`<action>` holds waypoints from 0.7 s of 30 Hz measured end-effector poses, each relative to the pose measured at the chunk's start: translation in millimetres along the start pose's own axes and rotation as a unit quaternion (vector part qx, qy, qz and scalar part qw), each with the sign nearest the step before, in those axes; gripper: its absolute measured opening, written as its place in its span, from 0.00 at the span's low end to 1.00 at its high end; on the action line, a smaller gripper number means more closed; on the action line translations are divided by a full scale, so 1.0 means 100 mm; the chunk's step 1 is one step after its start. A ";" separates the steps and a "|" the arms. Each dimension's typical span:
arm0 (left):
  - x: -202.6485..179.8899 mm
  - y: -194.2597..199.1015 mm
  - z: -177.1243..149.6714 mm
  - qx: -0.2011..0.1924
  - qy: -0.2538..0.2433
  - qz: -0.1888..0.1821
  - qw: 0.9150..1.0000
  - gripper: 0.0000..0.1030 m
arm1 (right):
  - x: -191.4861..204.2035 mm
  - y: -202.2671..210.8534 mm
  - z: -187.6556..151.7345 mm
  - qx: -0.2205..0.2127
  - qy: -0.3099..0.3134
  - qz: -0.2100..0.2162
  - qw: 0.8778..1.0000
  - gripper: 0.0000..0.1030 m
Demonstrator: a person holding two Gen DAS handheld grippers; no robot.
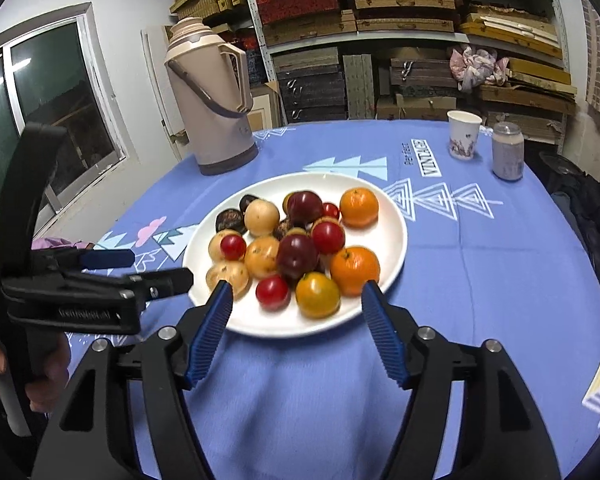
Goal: Organize fruits
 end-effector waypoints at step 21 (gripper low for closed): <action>0.15 0.27 -0.12 -0.042 0.023 0.022 0.999 0.97 | 0.13 0.19 -0.01 -0.008 0.013 -0.011 1.000 0.82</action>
Point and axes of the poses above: each gripper's, at about its wrist camera, not at the fingertips, and y roughly against the way its jaws point, x to its left, z to its top, the point moved 8 cm from there along -y, roughly the way its jaws point, and after that the axes turned 15 degrees about y, right-handed, at the moved point
